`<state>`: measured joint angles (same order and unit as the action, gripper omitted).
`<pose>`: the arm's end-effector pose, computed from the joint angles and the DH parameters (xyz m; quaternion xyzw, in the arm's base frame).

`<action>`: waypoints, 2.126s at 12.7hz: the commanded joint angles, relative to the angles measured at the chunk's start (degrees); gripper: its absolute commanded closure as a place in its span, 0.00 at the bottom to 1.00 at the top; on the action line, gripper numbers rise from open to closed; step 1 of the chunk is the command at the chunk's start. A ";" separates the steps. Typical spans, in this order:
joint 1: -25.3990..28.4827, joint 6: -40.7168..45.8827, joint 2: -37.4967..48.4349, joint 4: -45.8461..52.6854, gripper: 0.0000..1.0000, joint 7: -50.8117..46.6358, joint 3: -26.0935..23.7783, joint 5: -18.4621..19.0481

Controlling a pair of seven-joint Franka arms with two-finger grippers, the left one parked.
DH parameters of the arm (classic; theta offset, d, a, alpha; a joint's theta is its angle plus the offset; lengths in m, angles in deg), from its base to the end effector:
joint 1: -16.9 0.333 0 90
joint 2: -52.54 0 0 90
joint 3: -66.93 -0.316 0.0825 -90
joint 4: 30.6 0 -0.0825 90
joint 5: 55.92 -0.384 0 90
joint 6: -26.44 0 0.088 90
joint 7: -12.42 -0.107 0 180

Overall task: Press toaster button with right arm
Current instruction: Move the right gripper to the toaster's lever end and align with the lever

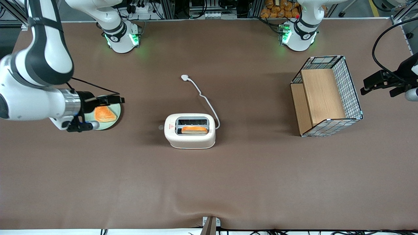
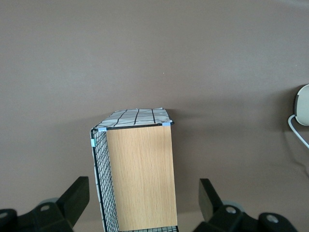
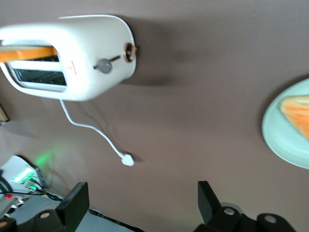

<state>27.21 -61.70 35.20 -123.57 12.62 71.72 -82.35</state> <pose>0.5985 0.1117 0.4320 -0.9589 -0.0108 0.1963 0.2045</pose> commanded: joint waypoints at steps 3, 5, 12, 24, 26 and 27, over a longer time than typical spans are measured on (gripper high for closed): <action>3.92 -10.19 -4.19 0.59 0.28 -0.47 0.40 -5.11; 4.54 -13.27 -6.04 0.77 0.71 -0.38 0.40 -6.79; 9.73 -21.02 -10.17 0.68 1.00 0.24 0.40 -7.68; 10.87 -22.78 -14.92 0.41 1.00 0.33 0.40 -9.60; 10.79 -23.30 -15.97 0.41 1.00 0.33 0.40 -10.05; 10.79 -23.65 -16.50 0.41 1.00 0.33 0.40 -10.05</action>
<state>37.79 -84.38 20.03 -123.53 12.58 71.94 -90.67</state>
